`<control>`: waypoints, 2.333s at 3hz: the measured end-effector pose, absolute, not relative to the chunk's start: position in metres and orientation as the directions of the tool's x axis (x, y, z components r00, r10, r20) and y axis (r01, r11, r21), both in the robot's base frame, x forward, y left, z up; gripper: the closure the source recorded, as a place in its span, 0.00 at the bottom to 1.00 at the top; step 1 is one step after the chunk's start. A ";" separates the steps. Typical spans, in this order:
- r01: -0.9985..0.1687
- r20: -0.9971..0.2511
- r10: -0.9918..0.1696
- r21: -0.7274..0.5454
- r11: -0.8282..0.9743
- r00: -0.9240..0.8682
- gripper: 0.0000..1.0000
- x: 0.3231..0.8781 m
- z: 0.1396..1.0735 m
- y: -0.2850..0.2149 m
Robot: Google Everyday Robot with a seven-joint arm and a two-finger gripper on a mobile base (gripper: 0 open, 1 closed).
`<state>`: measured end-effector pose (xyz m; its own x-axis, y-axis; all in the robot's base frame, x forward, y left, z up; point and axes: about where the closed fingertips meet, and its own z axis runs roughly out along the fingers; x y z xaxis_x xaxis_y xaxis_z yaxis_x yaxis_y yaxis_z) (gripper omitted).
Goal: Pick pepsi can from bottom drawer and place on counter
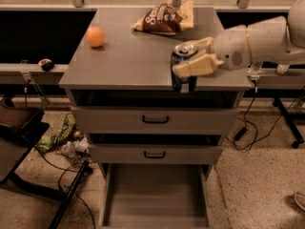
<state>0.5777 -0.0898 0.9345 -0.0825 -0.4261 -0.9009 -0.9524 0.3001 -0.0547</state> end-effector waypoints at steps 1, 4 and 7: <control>-0.943 -0.926 -0.375 -0.080 0.324 -0.050 1.00 0.615 0.957 -0.074; -0.966 -0.957 -0.291 -0.062 0.251 -0.014 1.00 0.701 0.933 0.020; -0.975 -0.944 -0.330 -0.050 0.214 -0.024 0.59 0.714 0.908 0.063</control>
Offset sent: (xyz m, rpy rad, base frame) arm 0.1106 0.0766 0.0338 0.1452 -0.0929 0.0188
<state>0.7144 0.0633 0.9082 -0.0242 -0.3297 -0.9438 -0.9755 0.2143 -0.0499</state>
